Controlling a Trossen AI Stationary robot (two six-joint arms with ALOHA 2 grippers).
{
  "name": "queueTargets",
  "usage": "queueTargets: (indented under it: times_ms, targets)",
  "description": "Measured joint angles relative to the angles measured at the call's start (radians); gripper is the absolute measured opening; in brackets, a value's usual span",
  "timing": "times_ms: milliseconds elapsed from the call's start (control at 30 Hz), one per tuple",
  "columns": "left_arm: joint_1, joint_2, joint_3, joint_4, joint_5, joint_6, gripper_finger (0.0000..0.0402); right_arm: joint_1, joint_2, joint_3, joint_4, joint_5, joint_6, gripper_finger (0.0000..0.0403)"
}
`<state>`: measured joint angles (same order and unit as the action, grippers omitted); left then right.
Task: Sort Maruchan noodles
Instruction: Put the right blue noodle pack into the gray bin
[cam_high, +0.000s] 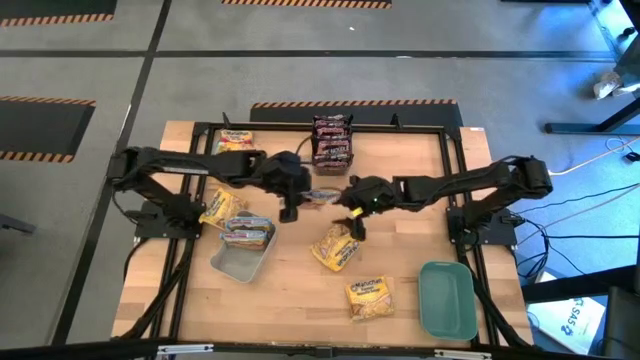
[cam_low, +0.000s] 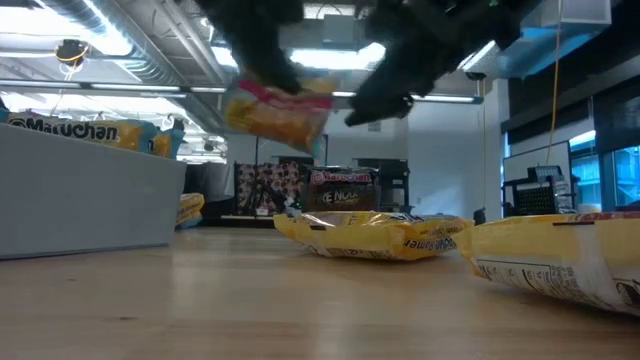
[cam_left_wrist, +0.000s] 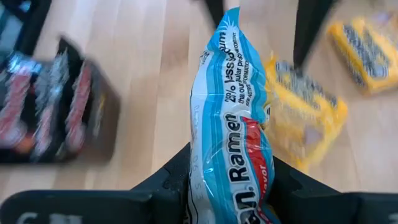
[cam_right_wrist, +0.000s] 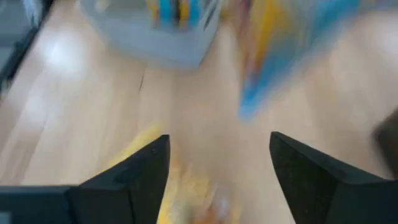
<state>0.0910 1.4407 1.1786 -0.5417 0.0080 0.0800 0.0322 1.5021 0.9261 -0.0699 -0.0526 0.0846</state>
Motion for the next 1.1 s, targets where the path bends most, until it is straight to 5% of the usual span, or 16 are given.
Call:
queueTargets:
  times_ms: [467,700,1100]
  targets:
    - [-0.362,-0.34,0.001,-0.422,-0.043,-0.211,0.011,0.22,0.056,-0.005,0.156,0.207,0.205,0.0264]
    - [-0.588,-0.374,-0.023,-0.622,-0.062,-0.422,0.011,0.296,0.144,-0.002,0.338,0.282,0.307,0.0264]
    - [-0.822,-0.372,-0.176,-0.614,-0.28,-0.545,0.011,0.324,0.205,-0.004,0.485,0.324,0.424,0.0264]
